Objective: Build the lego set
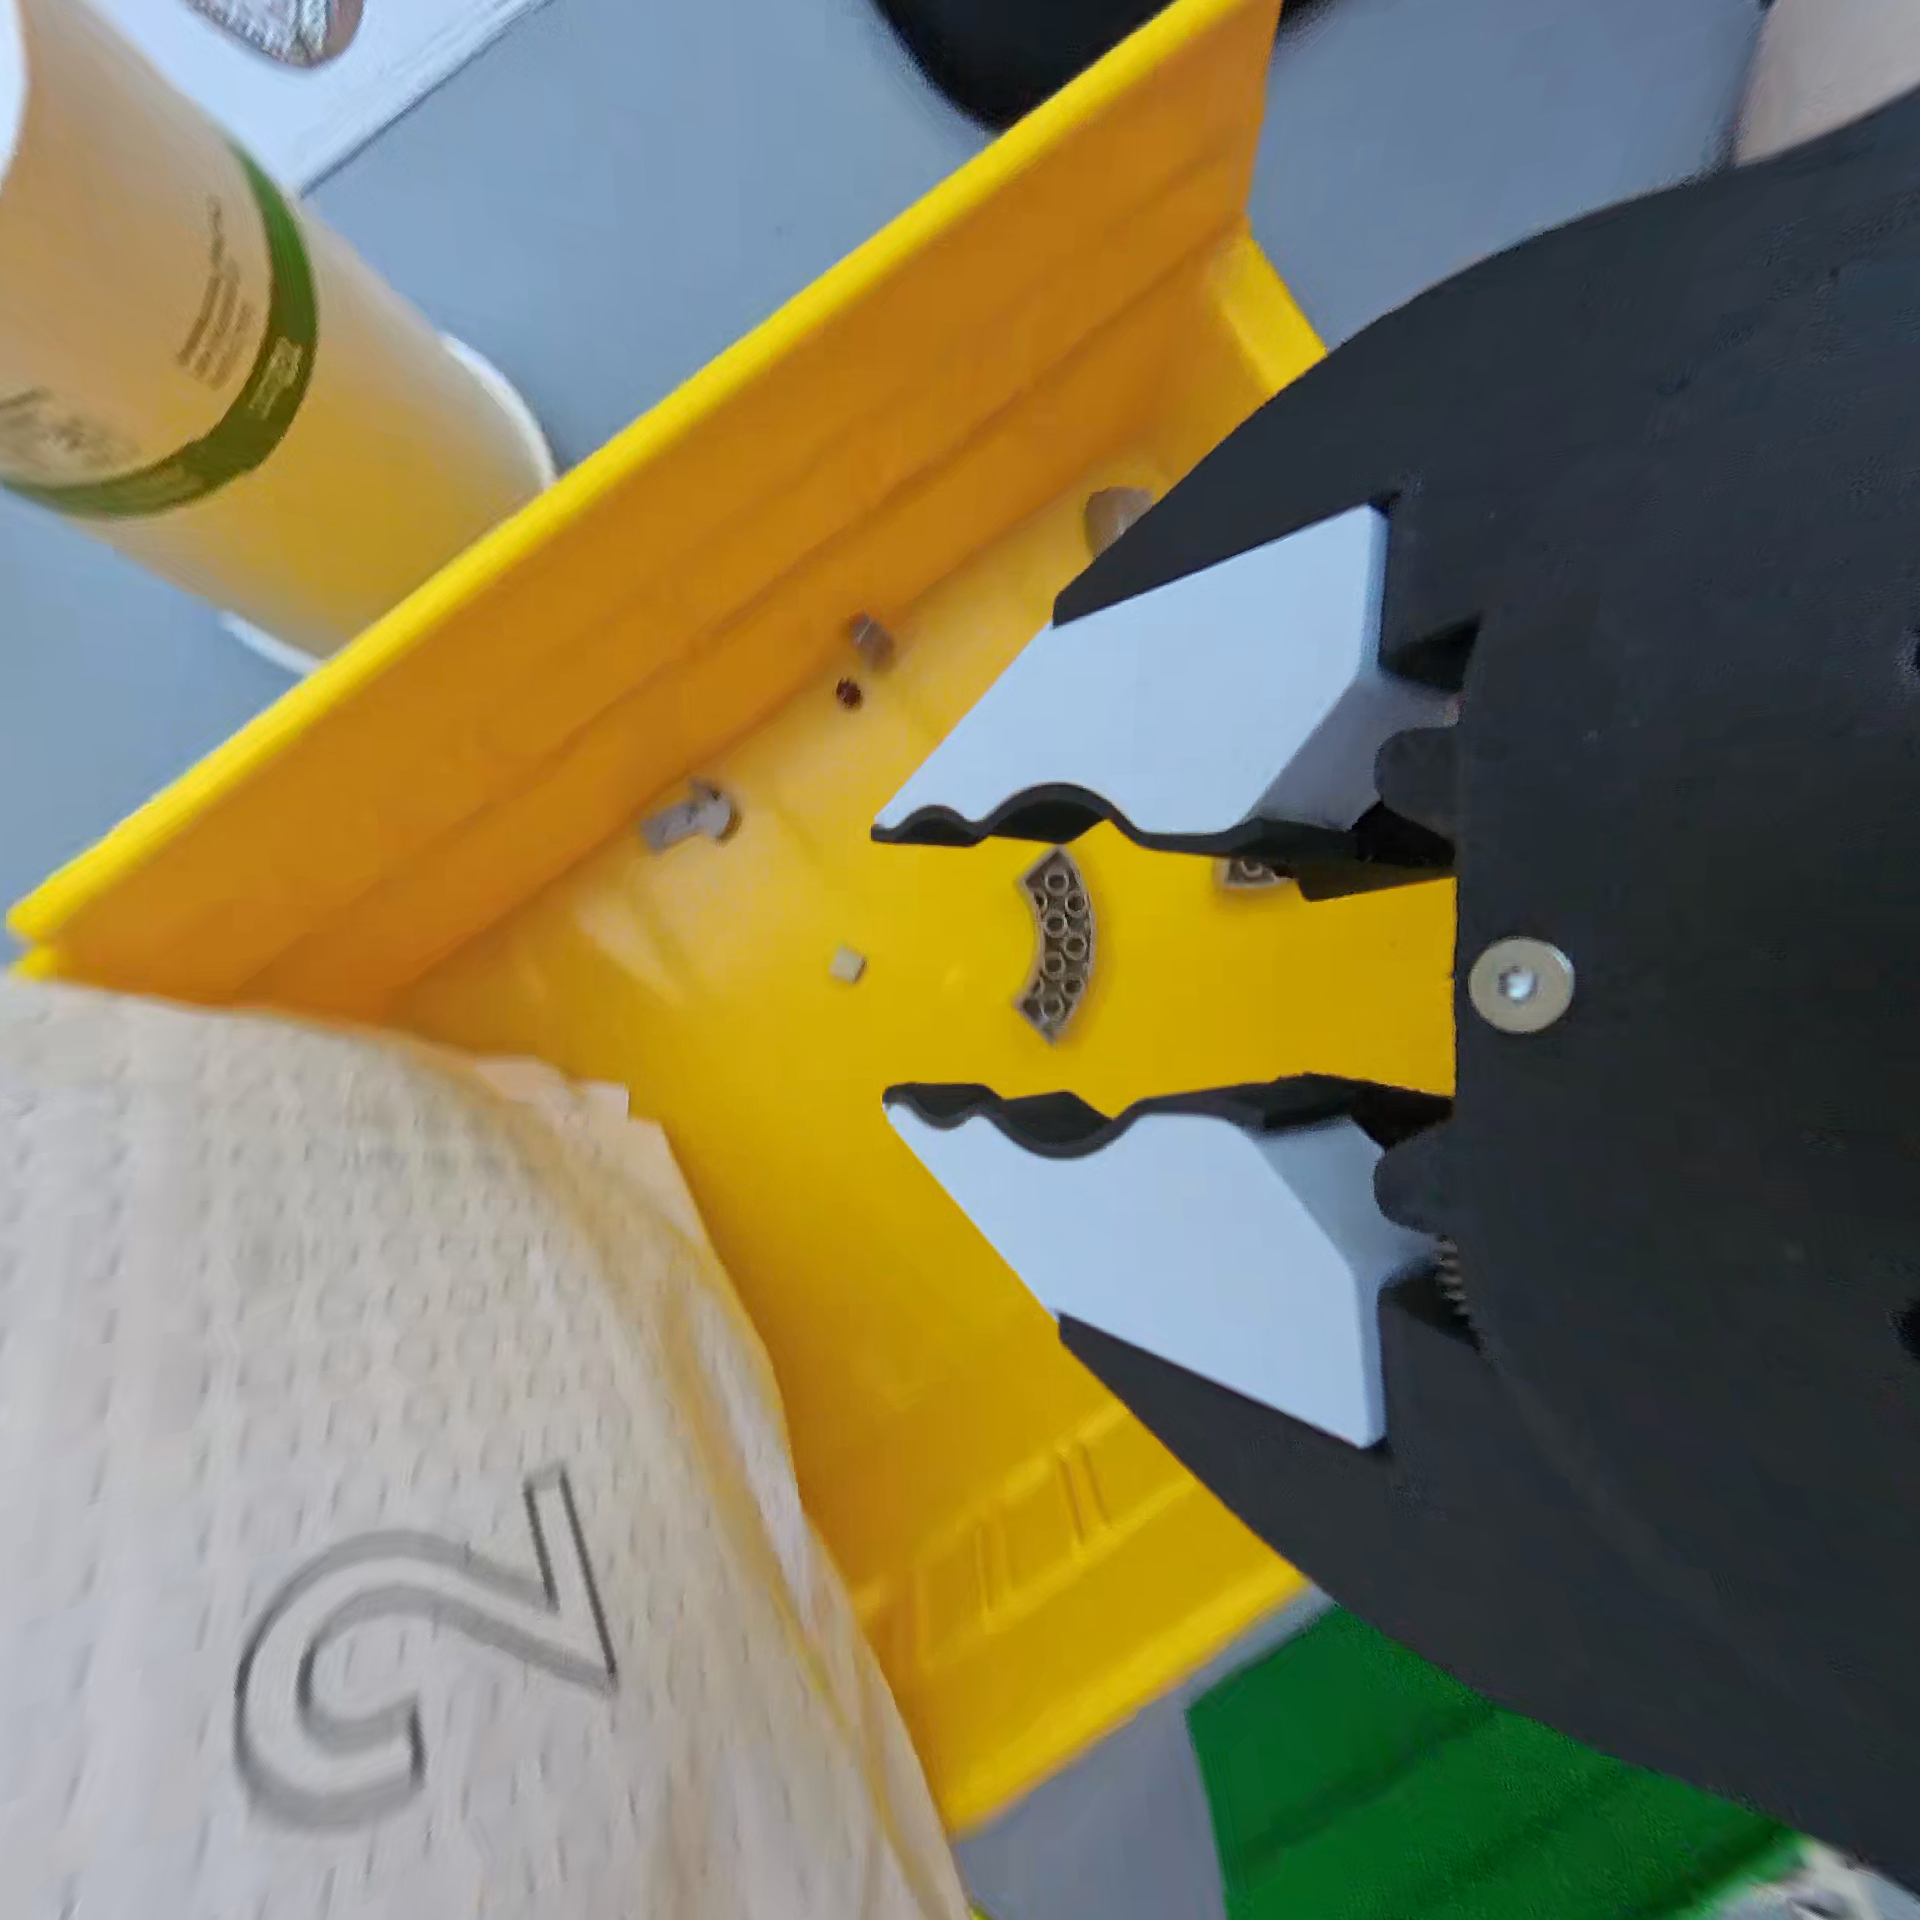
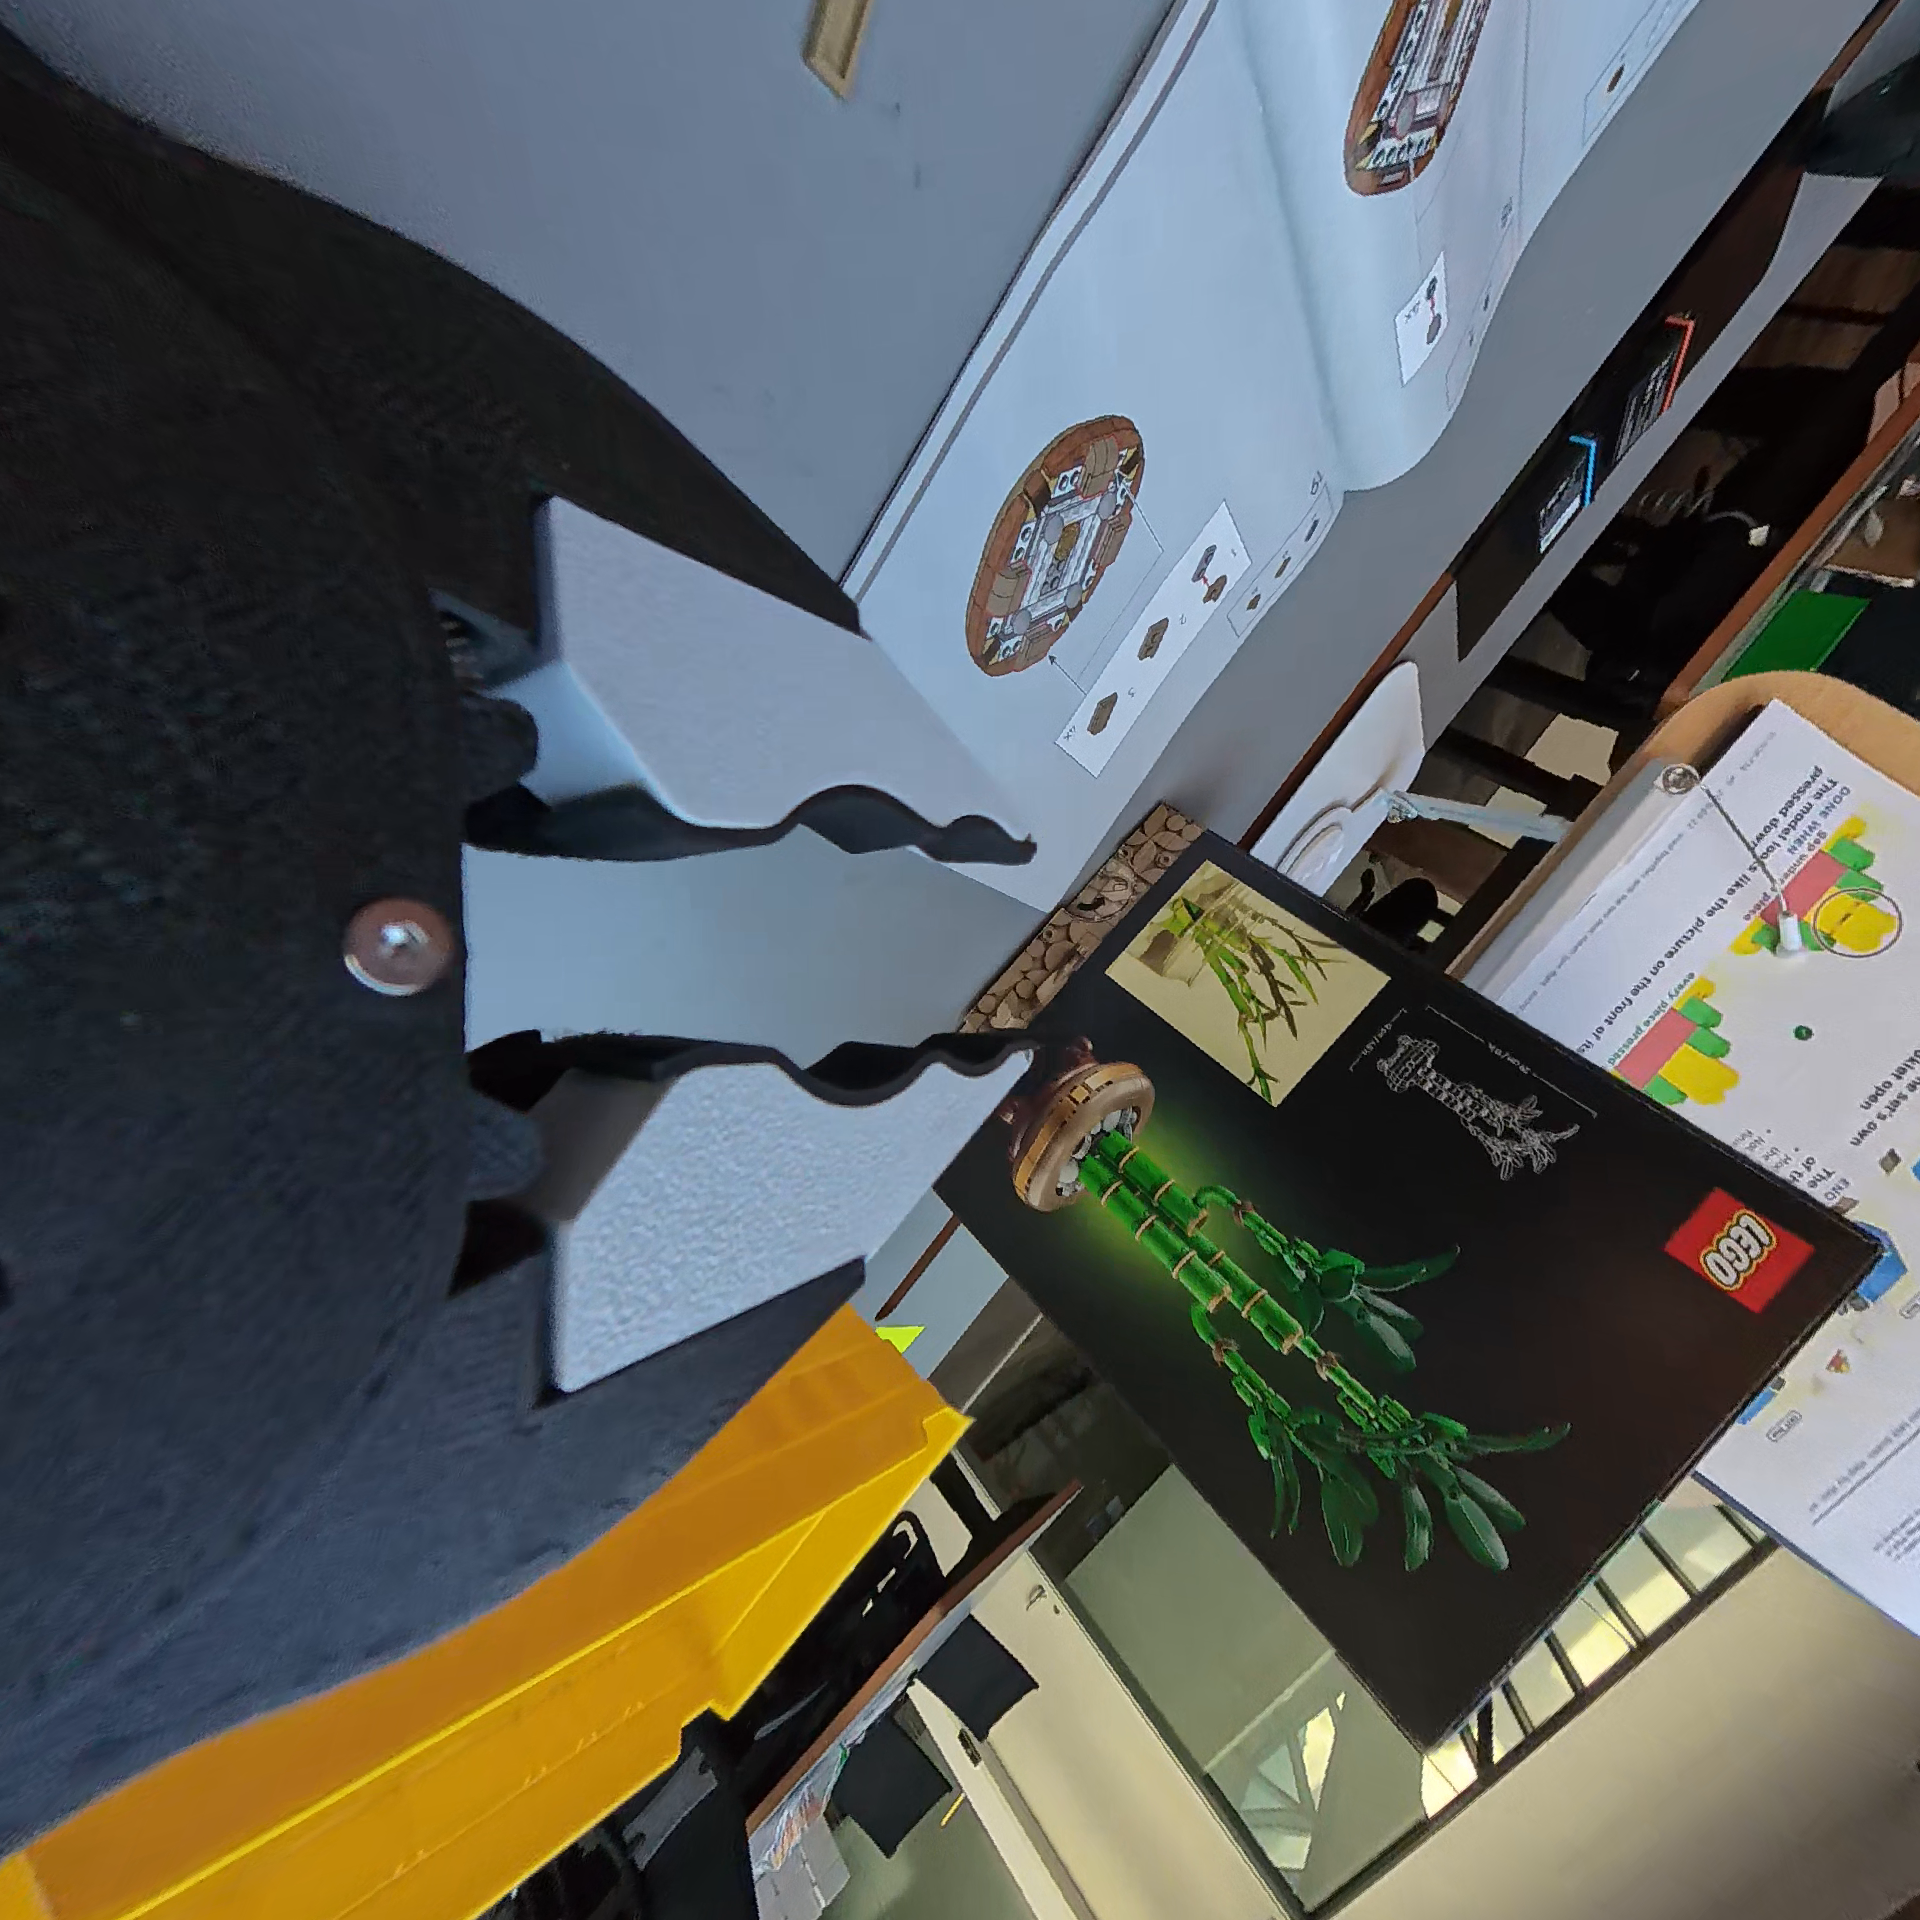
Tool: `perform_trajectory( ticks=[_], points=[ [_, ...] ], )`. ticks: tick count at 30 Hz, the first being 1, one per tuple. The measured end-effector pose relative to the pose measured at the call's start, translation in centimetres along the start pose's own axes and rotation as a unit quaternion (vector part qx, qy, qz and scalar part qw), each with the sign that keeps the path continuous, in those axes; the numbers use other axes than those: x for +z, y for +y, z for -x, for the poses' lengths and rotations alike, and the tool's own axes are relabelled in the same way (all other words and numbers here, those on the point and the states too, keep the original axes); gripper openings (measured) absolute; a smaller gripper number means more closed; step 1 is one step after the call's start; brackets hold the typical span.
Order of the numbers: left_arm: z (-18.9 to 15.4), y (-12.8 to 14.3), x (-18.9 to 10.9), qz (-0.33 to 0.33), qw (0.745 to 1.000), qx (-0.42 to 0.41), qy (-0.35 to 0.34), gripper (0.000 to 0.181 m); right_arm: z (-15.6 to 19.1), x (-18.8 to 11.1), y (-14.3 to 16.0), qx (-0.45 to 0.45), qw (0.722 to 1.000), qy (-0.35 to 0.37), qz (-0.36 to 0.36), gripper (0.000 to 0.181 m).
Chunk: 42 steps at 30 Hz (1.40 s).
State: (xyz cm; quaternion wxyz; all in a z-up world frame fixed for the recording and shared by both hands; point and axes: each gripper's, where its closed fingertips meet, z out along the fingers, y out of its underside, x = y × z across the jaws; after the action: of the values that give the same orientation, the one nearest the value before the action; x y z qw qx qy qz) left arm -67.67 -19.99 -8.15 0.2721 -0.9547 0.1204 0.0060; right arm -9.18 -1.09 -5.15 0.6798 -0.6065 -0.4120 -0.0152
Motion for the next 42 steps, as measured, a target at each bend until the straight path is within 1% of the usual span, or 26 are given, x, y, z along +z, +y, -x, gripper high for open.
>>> perform_trajectory(
  ticks=[1, 4, 6, 8, 11, 12, 15, 18, 20, 22, 26, 27, 32, 38, 42],
  points=[
    [-0.9, 0.1, 0.7, 0.003, 1.0, 0.013, 0.029, 0.039, 0.0, 0.0, 0.0, -0.005, 1.0, 0.002, 0.001, 0.031],
    [-2.5, 0.6, 1.9, 0.013, 0.995, 0.059, 0.073, 0.041, 0.0, 0.3, 0.5, -0.008, 1.0, 0.006, 0.014, 0.03],
    [-3.2, 0.7, 2.5, 0.009, 0.992, 0.09, 0.089, 0.042, 0.0, 0.5, 0.9, -0.001, 1.0, 0.005, 0.022, 0.03],
    [-3.8, -0.1, 3.0, -0.026, 0.988, 0.113, 0.106, 0.042, -0.2, 0.5, 1.0, 0.004, 1.0, 0.009, 0.024, 0.03],
    [-4.8, -2.0, 3.8, -0.102, 0.975, 0.139, 0.138, 0.043, -0.3, 0.5, 1.1, 0.008, 1.0, 0.009, 0.027, 0.03],
    [-4.9, -2.2, 4.1, -0.112, 0.973, 0.142, 0.142, 0.043, -0.2, 0.6, 1.2, 0.007, 1.0, 0.008, 0.029, 0.03],
    [-3.8, -2.5, 5.0, -0.104, 0.979, 0.14, 0.107, 0.043, 0.0, 0.6, 1.2, 0.003, 1.0, 0.003, 0.028, 0.03],
    [-2.6, -3.1, 5.8, -0.12, 0.982, 0.128, 0.076, 0.041, 0.2, 0.6, 1.1, 0.004, 1.0, -0.002, 0.025, 0.03],
    [-2.3, -3.3, 6.4, -0.125, 0.984, 0.099, 0.081, 0.039, 0.1, 0.5, 0.9, 0.006, 1.0, -0.002, 0.021, 0.03],
    [-2.3, -3.1, 6.9, -0.112, 0.986, 0.079, 0.091, 0.037, 0.0, 0.4, 0.9, 0.01, 1.0, -0.002, 0.018, 0.03],
    [-2.0, -2.4, 8.1, -0.072, 0.992, 0.084, 0.065, 0.036, -0.2, 0.3, 0.8, 0.021, 1.0, -0.002, 0.013, 0.03],
    [-2.2, -2.3, 8.4, -0.065, 0.992, 0.084, 0.067, 0.037, -0.2, 0.3, 0.8, 0.023, 1.0, -0.002, 0.012, 0.03],
    [-2.8, -2.1, 9.2, -0.044, 0.992, 0.089, 0.074, 0.034, 0.0, 0.4, 0.9, 0.019, 1.0, -0.007, 0.016, 0.03],
    [-2.6, -2.1, 9.1, -0.04, 0.993, 0.09, 0.067, 0.035, 0.3, 0.5, 0.9, 0.012, 1.0, -0.013, 0.019, 0.03],
    [-3.1, -1.9, 9.0, -0.043, 0.99, 0.108, 0.079, 0.017, 0.2, 0.4, 0.9, 0.016, 1.0, -0.012, 0.017, 0.03]
  ],
)
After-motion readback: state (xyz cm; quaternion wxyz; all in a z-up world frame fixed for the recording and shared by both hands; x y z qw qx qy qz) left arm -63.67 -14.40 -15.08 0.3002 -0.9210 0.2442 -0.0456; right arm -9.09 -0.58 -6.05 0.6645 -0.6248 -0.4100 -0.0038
